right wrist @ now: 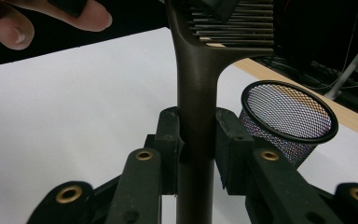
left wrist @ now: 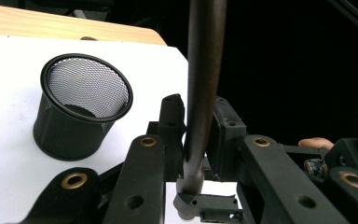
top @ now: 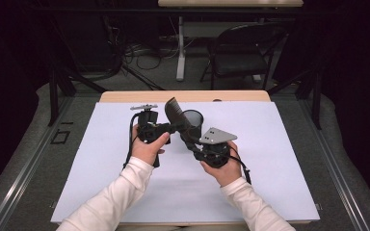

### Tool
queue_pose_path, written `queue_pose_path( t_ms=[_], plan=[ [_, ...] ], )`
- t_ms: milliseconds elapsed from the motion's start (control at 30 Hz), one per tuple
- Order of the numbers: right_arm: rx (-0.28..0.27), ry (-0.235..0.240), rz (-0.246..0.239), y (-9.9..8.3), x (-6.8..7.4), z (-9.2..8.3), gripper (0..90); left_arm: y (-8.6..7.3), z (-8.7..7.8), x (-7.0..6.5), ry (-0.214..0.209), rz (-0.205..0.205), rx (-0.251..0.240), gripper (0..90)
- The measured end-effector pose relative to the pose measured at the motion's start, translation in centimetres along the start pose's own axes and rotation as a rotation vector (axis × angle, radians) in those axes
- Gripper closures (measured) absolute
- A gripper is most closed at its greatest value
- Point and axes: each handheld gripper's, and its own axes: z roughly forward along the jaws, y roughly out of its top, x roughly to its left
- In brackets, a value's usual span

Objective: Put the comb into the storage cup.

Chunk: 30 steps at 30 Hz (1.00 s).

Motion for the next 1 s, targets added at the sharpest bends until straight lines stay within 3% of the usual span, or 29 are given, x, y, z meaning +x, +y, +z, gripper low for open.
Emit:
queue_pose_path(
  t_ms=[1000],
  plan=[
    [-0.002,0.003,0.0,0.01,0.03,-0.03,72.9,-0.09,0.05,0.15,-0.008,-0.068,-0.006,83.0]
  ],
)
